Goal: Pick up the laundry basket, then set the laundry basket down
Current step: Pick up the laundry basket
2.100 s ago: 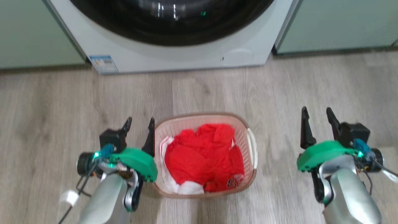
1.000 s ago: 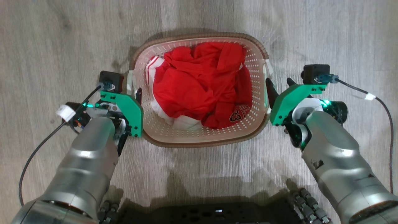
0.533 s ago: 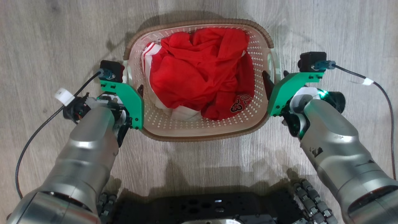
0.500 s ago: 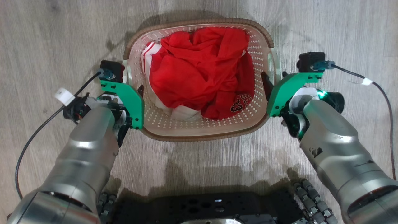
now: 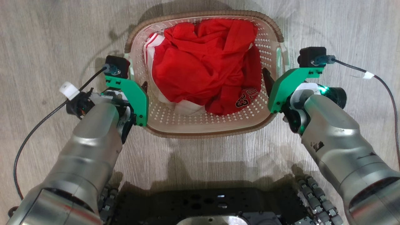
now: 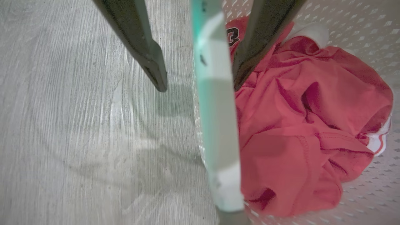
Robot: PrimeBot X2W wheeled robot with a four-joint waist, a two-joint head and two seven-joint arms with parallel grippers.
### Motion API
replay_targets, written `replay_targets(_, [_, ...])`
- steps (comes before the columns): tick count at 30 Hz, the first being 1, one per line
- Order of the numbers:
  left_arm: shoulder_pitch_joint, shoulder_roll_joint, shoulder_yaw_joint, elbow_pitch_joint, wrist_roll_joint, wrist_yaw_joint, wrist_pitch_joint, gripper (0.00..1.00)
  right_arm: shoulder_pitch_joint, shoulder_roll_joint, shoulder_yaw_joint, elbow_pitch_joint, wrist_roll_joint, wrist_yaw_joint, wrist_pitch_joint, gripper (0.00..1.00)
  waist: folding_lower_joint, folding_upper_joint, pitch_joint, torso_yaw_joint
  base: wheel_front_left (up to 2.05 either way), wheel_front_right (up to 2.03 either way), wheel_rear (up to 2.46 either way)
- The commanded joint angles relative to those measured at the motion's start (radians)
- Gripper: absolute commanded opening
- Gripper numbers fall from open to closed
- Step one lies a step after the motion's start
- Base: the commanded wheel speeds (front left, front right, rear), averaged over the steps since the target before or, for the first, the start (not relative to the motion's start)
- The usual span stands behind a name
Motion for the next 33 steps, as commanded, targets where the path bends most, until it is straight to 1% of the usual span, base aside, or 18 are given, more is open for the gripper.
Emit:
replay_targets(1, [0.011, 0.022, 0.003, -0.011, -0.015, 0.009, -0.001, 1.0, 0.034, 0.012, 0.023, 0.002, 0.012, 0.007, -0.013, 1.0, 0.0, 0.0, 0.003, 0.002, 0.0, 0.0, 0.0])
replay_targets(6, [0.007, 0.022, -0.021, -0.022, -0.044, 0.015, 0.001, 1.0, 0.021, 0.012, 0.041, 0.019, 0.031, 0.007, -0.024, 1.0, 0.0, 0.0, 0.01, 0.006, 0.0, 0.0, 0.0])
replay_targets(7, [0.007, 0.022, -0.026, -0.025, -0.055, 0.012, 0.005, 0.68, 0.018, 0.012, 0.044, 0.022, 0.038, 0.007, -0.025, 1.0, 0.0, 0.0, 0.012, 0.007, 0.0, 0.0, 0.0])
replay_targets(8, [0.007, 0.022, -0.033, -0.028, -0.062, 0.01, 0.008, 0.11, 0.016, 0.012, 0.047, 0.027, 0.044, 0.007, -0.025, 0.42, 0.0, 0.0, 0.014, 0.008, 0.0, 0.0, 0.0])
replay_targets(9, [0.008, 0.022, -0.044, -0.03, -0.067, 0.008, 0.01, 0.0, 0.017, 0.012, 0.053, 0.027, 0.051, 0.007, -0.019, 0.0, 0.0, 0.0, 0.015, 0.011, 0.0, 0.0, 0.0])
replay_targets(11, [0.012, 0.022, -0.063, -0.032, -0.079, 0.002, 0.022, 0.0, 0.019, 0.012, 0.061, 0.024, 0.071, 0.007, -0.013, 0.0, 0.0, 0.0, 0.016, 0.014, 0.0, 0.0, 0.0])
replay_targets(17, [0.016, 0.022, -0.097, -0.032, -0.116, 0.007, 0.014, 0.0, 0.016, 0.012, 0.082, 0.043, 0.095, 0.007, -0.027, 0.0, 0.0, 0.0, 0.013, 0.014, 0.0, 0.0, 0.0])
replay_targets(21, [0.022, 0.022, -0.125, -0.029, -0.133, -0.003, 0.013, 0.0, 0.02, 0.012, 0.1, 0.055, 0.106, 0.007, -0.026, 0.0, 0.0, 0.0, -0.003, 0.012, 0.0, 0.0, 0.0])
replay_targets(25, [0.029, 0.022, -0.176, -0.026, -0.132, -0.015, 0.017, 0.0, 0.027, 0.012, 0.129, 0.058, 0.111, 0.007, -0.023, 0.0, 0.0, 0.0, -0.046, 0.014, 0.0, 0.0, 0.0])
replay_targets(28, [0.034, 0.022, -0.22, -0.026, -0.123, -0.026, 0.045, 0.0, 0.033, 0.012, 0.139, 0.06, 0.12, 0.007, -0.008, 0.0, 0.0, 0.0, -0.078, 0.019, 0.0, 0.0, 0.0])
replay_targets(33, [0.057, 0.022, -0.273, -0.023, -0.118, -0.04, 0.077, 0.0, 0.061, 0.012, 0.166, 0.062, 0.135, 0.007, 0.054, 0.0, 0.0, 0.0, -0.163, 0.018, 0.0, 0.0, 0.0])
